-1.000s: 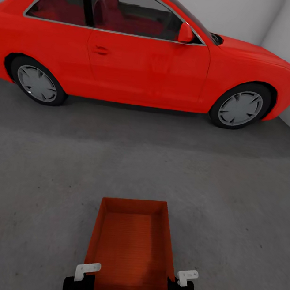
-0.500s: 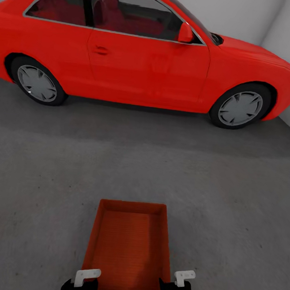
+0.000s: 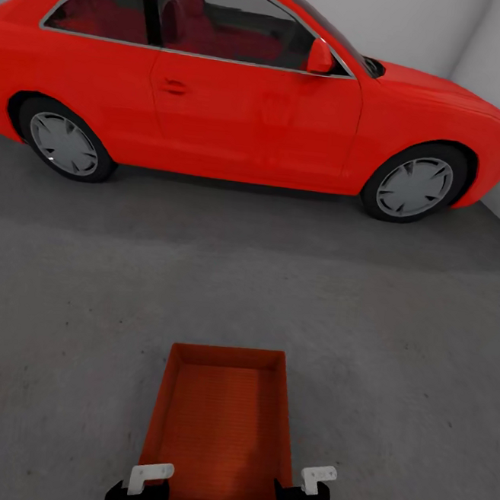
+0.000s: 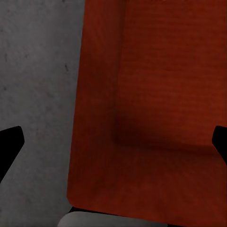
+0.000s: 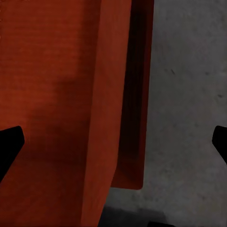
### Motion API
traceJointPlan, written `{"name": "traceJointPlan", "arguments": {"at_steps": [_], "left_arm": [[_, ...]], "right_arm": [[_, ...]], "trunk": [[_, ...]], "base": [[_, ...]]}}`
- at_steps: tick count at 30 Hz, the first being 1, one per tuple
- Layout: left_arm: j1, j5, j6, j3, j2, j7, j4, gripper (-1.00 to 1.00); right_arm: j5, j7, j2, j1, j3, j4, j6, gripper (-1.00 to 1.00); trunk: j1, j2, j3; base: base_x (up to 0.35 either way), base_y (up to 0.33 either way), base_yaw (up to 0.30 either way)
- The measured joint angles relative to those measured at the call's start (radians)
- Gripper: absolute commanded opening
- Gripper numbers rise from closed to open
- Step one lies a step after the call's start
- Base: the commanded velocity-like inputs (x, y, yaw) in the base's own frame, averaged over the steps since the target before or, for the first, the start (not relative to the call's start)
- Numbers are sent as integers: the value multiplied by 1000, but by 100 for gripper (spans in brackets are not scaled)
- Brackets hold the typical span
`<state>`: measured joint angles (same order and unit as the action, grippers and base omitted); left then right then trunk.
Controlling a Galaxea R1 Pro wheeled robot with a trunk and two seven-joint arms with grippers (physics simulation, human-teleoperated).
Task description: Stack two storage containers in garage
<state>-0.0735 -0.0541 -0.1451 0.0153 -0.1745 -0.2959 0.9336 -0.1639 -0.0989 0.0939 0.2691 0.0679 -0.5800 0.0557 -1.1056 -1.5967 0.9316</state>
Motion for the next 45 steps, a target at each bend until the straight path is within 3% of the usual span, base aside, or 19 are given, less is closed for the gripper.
{"name": "traceJointPlan", "arguments": {"at_steps": [32, 45], "left_arm": [[0, 0, -2, 1, 0, -1, 0, 100], [0, 0, -3, 2, 0, -1, 0, 100]], "right_arm": [[2, 0, 0, 0, 0, 0, -1, 100], [2, 0, 0, 0, 0, 0, -1, 100]], "trunk": [[0, 0, 0], [50, 91, -41]], "base": [[0, 0, 0], [0, 0, 0]]}}
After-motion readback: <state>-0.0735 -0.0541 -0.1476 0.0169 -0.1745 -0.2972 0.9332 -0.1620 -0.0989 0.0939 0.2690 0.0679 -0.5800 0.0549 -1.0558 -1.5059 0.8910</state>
